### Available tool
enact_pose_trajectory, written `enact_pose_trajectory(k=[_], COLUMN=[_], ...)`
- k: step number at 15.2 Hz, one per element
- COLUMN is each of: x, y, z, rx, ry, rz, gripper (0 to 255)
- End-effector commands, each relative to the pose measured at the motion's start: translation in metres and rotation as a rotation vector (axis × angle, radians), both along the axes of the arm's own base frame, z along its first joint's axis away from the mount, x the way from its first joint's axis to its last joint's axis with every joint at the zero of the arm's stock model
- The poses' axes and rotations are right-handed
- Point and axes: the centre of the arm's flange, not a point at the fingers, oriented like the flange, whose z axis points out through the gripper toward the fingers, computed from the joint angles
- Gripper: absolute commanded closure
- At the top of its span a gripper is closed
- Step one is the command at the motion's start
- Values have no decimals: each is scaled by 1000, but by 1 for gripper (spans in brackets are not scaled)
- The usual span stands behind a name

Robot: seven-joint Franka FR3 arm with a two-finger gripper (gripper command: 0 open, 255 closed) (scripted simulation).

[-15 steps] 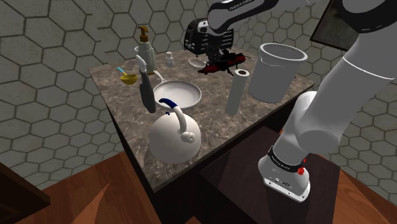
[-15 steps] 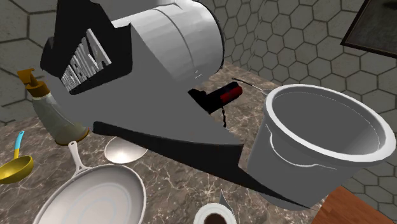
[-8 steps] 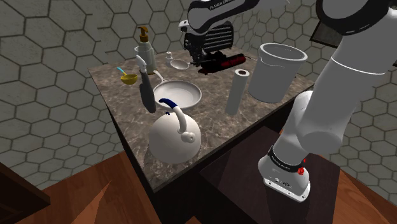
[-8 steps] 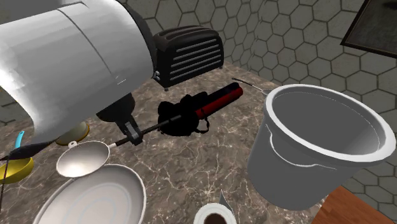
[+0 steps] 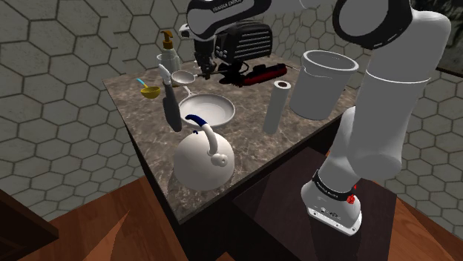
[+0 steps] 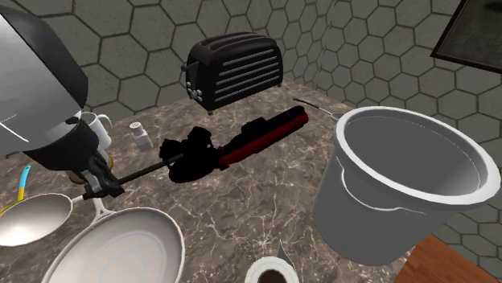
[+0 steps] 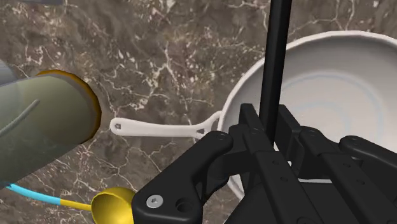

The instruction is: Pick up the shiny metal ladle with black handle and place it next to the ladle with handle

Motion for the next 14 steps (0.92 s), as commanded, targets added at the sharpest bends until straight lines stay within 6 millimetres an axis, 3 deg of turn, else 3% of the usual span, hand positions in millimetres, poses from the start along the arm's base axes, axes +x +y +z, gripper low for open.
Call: enact_pose_trajectory(k=[1, 12, 14], x=[14, 94, 94], y=[24, 148, 148], z=[0, 0, -10], rx=[1, 1, 1], ry=[-1, -1, -1], rz=[0, 0, 0], gripper=[255, 255, 255])
